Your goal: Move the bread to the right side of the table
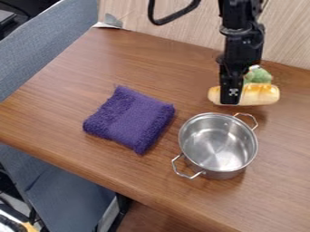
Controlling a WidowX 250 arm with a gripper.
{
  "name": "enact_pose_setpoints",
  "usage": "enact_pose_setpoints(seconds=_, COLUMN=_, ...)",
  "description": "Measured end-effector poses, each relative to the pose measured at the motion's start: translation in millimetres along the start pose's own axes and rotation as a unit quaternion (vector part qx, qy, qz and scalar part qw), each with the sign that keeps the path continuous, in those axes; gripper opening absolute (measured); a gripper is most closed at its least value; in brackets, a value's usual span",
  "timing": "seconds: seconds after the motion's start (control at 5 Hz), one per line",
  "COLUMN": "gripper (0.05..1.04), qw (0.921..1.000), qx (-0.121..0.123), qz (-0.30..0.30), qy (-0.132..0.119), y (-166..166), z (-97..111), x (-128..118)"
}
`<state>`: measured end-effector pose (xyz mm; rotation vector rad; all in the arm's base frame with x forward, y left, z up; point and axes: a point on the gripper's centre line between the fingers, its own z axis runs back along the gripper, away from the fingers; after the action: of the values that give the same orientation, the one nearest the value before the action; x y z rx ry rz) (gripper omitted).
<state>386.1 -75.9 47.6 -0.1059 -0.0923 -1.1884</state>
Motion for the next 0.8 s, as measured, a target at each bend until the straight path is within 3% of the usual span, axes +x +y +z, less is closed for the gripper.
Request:
enact_pose_setpoints(seconds=0.4, gripper=0.573, qw=0.9998, qx=-0.012, qz=-0.007, qy=0.011, y=-1.8, z=-14.4, x=1.8)
enact_pose_setpoints(seconds=0.6, gripper=0.645, qw=0.9998, qx=-0.006, qz=-0.005, qy=0.018, y=-3.3, z=-16.0, x=3.7)
enact_pose_setpoints(seconds=0.8, gripper=0.916, qw=0.9992, qx=0.006, qz=0.014, qy=0.038, y=-5.9, z=-19.6, x=4.4)
